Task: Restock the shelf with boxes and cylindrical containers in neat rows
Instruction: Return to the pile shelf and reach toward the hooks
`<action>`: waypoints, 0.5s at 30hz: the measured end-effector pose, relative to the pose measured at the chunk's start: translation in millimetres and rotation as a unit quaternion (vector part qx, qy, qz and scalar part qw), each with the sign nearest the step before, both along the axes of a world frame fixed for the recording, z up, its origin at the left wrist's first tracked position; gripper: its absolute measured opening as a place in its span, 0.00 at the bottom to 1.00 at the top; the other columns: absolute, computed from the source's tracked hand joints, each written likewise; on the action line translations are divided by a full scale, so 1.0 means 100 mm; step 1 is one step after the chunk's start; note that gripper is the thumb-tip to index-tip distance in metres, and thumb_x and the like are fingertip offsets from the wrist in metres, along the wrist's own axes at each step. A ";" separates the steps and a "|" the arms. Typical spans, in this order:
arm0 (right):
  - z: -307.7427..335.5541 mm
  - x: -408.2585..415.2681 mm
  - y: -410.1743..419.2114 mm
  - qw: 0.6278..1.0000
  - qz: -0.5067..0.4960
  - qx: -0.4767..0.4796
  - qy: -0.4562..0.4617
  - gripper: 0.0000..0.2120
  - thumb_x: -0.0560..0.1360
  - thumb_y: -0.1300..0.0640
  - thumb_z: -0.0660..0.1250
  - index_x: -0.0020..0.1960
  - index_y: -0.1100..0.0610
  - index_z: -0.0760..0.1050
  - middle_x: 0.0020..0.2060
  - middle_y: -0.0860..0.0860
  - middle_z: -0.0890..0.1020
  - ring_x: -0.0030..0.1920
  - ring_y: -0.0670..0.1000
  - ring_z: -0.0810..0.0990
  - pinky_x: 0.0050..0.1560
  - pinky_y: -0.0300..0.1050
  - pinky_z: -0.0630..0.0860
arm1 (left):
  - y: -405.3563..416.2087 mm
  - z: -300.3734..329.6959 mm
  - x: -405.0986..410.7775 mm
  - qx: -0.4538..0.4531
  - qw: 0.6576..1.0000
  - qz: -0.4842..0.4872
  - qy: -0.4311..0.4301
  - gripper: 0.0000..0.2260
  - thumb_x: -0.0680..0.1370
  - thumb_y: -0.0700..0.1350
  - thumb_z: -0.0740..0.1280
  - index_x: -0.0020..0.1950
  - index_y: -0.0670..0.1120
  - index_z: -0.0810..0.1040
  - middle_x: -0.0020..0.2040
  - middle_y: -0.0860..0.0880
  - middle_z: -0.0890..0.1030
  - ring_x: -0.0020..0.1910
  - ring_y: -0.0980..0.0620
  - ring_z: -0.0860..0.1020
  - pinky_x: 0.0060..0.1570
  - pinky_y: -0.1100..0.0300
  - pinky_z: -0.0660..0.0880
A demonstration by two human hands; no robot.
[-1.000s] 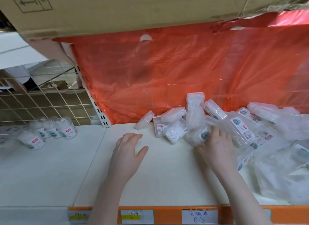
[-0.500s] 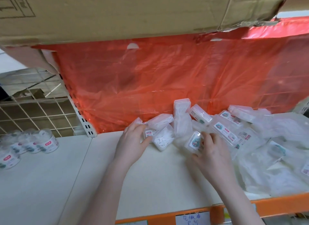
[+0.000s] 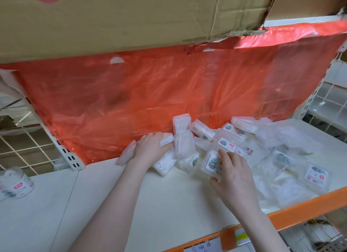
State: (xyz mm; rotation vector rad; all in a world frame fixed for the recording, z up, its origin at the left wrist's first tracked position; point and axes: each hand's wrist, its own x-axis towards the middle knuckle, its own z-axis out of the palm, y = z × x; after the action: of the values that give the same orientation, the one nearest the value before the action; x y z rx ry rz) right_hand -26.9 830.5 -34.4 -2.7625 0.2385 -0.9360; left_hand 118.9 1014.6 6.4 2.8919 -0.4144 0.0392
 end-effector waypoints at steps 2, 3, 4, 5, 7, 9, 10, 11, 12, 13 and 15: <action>-0.01 -0.01 -0.01 1.000 -0.001 -0.001 0.000 0.34 0.48 0.65 0.75 0.54 0.66 0.75 0.40 0.59 0.77 0.39 0.63 0.77 0.39 0.53 0.78 | -0.01 0.01 0.03 -0.007 1.000 0.007 0.006 0.20 0.79 0.57 0.59 0.66 0.49 0.69 0.63 0.44 0.75 0.62 0.41 0.72 0.56 0.50 0.68; -0.01 -0.01 -0.02 1.000 0.000 -0.002 0.000 0.34 0.48 0.65 0.75 0.54 0.67 0.75 0.40 0.59 0.77 0.39 0.63 0.77 0.39 0.53 0.78 | -0.01 0.02 0.04 -0.010 1.000 0.011 0.010 0.19 0.79 0.56 0.59 0.66 0.49 0.69 0.62 0.44 0.76 0.62 0.41 0.72 0.56 0.50 0.68; -0.02 -0.01 -0.03 1.000 0.001 -0.002 0.001 0.34 0.48 0.65 0.76 0.54 0.67 0.76 0.40 0.59 0.77 0.39 0.63 0.77 0.39 0.53 0.78 | -0.02 0.03 0.04 -0.011 1.000 0.013 0.015 0.19 0.78 0.56 0.60 0.65 0.49 0.70 0.62 0.44 0.76 0.61 0.41 0.73 0.55 0.51 0.68; -0.02 -0.01 -0.03 1.000 0.002 -0.003 0.004 0.33 0.48 0.65 0.76 0.54 0.66 0.76 0.40 0.59 0.77 0.40 0.63 0.77 0.39 0.52 0.78 | -0.03 0.04 0.04 -0.011 1.000 0.016 0.019 0.19 0.77 0.55 0.62 0.65 0.49 0.70 0.61 0.44 0.76 0.61 0.41 0.73 0.54 0.51 0.68; -0.03 -0.01 -0.04 1.000 0.002 -0.002 0.007 0.32 0.48 0.65 0.76 0.53 0.66 0.76 0.40 0.59 0.78 0.39 0.63 0.77 0.39 0.52 0.78 | -0.03 0.06 0.02 -0.026 0.999 0.029 0.030 0.21 0.74 0.56 0.64 0.65 0.50 0.70 0.61 0.44 0.74 0.61 0.41 0.72 0.54 0.51 0.68; -0.03 -0.01 -0.04 1.000 0.006 0.002 0.006 0.32 0.48 0.64 0.76 0.53 0.65 0.75 0.40 0.59 0.78 0.39 0.63 0.77 0.39 0.52 0.78 | -0.03 0.08 -0.02 -0.042 0.998 0.039 0.031 0.21 0.72 0.53 0.66 0.64 0.48 0.71 0.61 0.43 0.73 0.61 0.41 0.71 0.56 0.51 0.68; -0.03 -0.01 -0.05 1.000 0.008 0.003 0.006 0.33 0.48 0.64 0.76 0.53 0.65 0.75 0.40 0.59 0.78 0.40 0.63 0.77 0.39 0.52 0.78 | -0.03 0.09 -0.04 -0.043 0.998 0.041 0.025 0.22 0.72 0.51 0.67 0.64 0.47 0.71 0.61 0.42 0.72 0.62 0.41 0.70 0.57 0.51 0.68; -0.02 -0.01 -0.05 1.000 0.011 0.004 0.007 0.34 0.48 0.64 0.76 0.54 0.66 0.75 0.40 0.59 0.78 0.40 0.63 0.77 0.39 0.52 0.78 | -0.01 0.10 -0.08 -0.044 0.998 0.043 0.019 0.22 0.71 0.49 0.68 0.64 0.46 0.71 0.61 0.42 0.71 0.62 0.41 0.69 0.59 0.51 0.68; -0.01 -0.01 -0.05 1.000 0.014 0.004 0.007 0.34 0.48 0.64 0.76 0.54 0.66 0.75 0.40 0.59 0.78 0.39 0.63 0.77 0.38 0.52 0.78 | 0.00 0.12 -0.12 -0.047 0.998 0.045 0.013 0.23 0.71 0.49 0.68 0.64 0.44 0.71 0.61 0.42 0.70 0.63 0.41 0.69 0.60 0.51 0.69; -0.01 -0.01 -0.05 1.000 0.017 0.005 0.007 0.34 0.48 0.64 0.76 0.54 0.65 0.75 0.40 0.59 0.78 0.39 0.63 0.77 0.38 0.52 0.78 | 0.01 0.14 -0.18 -0.052 0.997 0.049 0.008 0.23 0.70 0.48 0.69 0.63 0.43 0.72 0.61 0.41 0.70 0.62 0.41 0.69 0.59 0.52 0.69; 0.01 -0.01 -0.05 1.000 0.028 0.008 0.009 0.34 0.49 0.63 0.76 0.54 0.65 0.75 0.39 0.58 0.78 0.38 0.63 0.77 0.37 0.53 0.77 | 0.07 0.15 -0.30 -0.069 0.995 0.066 -0.005 0.18 0.69 0.46 0.69 0.57 0.43 0.74 0.57 0.42 0.70 0.60 0.42 0.69 0.57 0.52 0.70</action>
State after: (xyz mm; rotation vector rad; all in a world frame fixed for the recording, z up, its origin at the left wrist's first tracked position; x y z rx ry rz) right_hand -27.5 825.3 -33.4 -2.7492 0.1689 -0.8929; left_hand 88.9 1021.7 21.7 2.7792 -0.2129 0.0980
